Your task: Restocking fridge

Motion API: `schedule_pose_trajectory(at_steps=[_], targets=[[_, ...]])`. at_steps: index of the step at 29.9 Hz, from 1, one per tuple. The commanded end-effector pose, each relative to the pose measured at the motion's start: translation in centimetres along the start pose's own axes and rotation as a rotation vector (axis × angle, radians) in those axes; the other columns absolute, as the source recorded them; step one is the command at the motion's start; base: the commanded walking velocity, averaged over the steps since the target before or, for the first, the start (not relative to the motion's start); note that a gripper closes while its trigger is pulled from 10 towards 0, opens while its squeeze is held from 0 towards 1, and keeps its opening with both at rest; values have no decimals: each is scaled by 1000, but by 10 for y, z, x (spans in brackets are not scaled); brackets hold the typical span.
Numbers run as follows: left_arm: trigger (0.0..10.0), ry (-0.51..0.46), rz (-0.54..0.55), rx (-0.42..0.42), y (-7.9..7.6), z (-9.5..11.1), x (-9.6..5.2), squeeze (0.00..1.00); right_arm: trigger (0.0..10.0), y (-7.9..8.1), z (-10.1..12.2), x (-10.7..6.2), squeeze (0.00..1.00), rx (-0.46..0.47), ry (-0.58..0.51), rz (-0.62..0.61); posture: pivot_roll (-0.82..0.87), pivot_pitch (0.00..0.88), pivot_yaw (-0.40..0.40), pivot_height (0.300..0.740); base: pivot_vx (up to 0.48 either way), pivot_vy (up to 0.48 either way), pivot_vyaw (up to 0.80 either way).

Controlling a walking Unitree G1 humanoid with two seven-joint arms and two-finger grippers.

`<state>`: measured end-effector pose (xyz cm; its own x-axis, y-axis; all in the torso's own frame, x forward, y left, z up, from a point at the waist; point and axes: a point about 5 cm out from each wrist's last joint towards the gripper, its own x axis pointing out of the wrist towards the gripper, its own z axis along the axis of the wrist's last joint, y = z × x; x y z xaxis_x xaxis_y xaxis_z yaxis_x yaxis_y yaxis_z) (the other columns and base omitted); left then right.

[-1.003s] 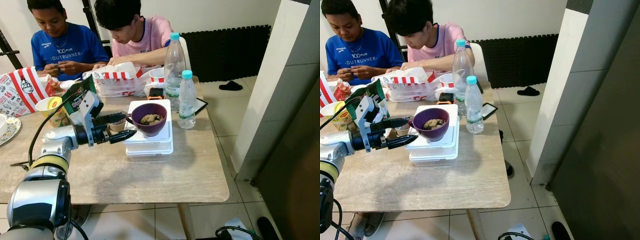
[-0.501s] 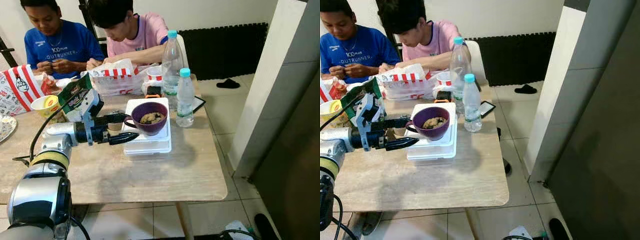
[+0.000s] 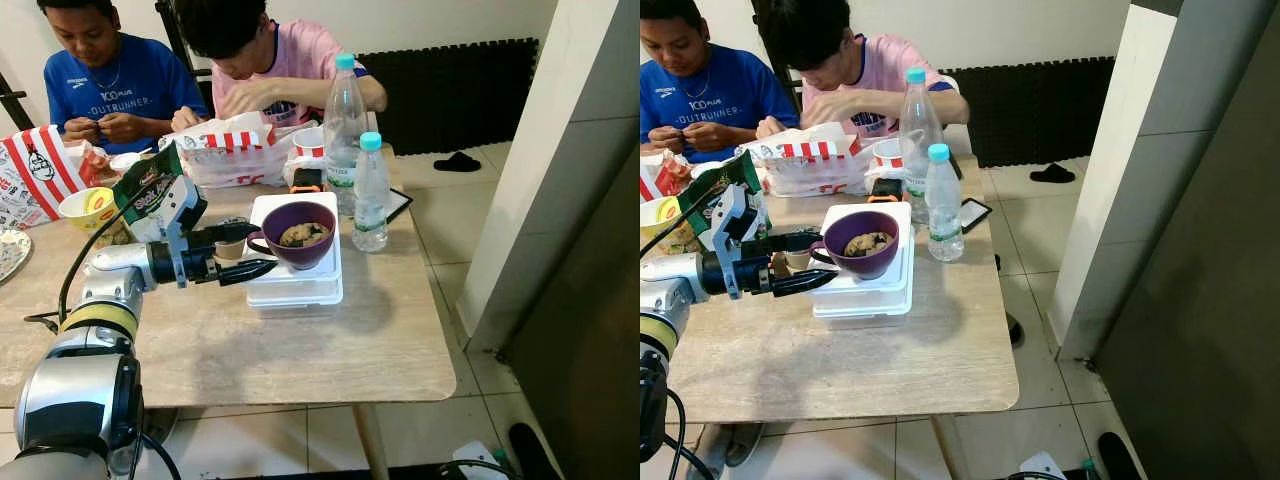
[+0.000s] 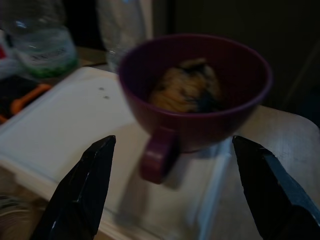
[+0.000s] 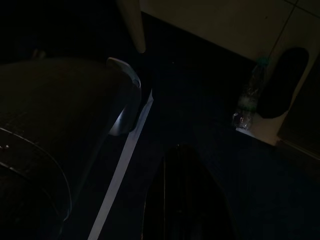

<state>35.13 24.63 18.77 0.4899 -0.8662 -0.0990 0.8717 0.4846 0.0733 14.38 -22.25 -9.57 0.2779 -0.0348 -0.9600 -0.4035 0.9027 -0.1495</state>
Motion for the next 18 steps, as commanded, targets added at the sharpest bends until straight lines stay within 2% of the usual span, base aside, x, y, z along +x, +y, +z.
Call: schedule_pose_trajectory(at_steps=[1, 18], targets=[[10000, -23, 9, 1, -2, -3, 2, 0, 10000, 2, -1, 0, 0, -13, -3, 7, -26, 73, 49, 740, 0, 0, 0], [10000, -8, -76, 9, -7, -1, 16, 0, 10000, 0, -3, 0, 0, -13, 2, 8, -25, 97, 63, 740, 0, 0, 0]])
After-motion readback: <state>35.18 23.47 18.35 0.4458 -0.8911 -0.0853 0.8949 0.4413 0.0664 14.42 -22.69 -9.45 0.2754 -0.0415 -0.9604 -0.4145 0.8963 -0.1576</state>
